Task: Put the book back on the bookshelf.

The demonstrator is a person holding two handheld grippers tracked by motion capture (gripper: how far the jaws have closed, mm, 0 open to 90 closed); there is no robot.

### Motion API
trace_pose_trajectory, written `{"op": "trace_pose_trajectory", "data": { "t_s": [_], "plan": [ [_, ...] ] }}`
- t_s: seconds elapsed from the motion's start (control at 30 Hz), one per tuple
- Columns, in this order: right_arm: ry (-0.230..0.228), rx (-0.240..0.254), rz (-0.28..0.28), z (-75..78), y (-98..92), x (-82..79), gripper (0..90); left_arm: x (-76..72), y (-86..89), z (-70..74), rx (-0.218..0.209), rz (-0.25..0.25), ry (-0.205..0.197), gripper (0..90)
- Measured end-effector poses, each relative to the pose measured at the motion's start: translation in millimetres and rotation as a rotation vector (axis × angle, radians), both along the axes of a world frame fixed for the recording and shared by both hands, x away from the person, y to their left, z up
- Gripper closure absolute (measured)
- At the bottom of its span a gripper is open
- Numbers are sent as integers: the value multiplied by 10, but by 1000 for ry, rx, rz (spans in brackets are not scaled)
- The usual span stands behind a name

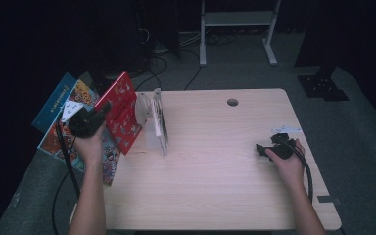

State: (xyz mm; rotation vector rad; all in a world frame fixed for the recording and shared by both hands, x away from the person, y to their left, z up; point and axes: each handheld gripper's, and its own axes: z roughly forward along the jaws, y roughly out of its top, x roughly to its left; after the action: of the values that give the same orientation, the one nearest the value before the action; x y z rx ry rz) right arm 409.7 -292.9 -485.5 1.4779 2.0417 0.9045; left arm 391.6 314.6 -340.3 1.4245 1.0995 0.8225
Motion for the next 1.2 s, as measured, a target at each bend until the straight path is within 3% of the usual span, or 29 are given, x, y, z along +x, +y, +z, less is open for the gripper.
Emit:
{"op": "trace_pose_trajectory", "data": {
  "t_s": [0.3, 0.53, 0.57, 0.63, 0.67, 0.97, 1.2],
  "plan": [
    [0, 0, 0, 0, 0, 0, 129, -6, -9, 23, 4, 12, 14, 758],
    [0, 0, 0, 0, 0, 0, 129, -72, 4, 50, 31, 35, 32, 546],
    [0, 0, 0, 0, 0, 0, 129, -95, 1, 53, 34, 36, 38, 466],
    [0, 0, 0, 0, 0, 0, 129, -110, -6, 55, 32, 35, 47, 443],
    [0, 0, 0, 0, 0, 0, 129, -120, -16, 53, 25, 36, 48, 355],
    [0, 0, 0, 0, 0, 0, 129, -299, -98, 16, 48, 77, 81, 126],
    [0, 1, 0, 0, 0, 0, 129, -474, -178, -75, 49, 58, 102, 32]
  ]
}}
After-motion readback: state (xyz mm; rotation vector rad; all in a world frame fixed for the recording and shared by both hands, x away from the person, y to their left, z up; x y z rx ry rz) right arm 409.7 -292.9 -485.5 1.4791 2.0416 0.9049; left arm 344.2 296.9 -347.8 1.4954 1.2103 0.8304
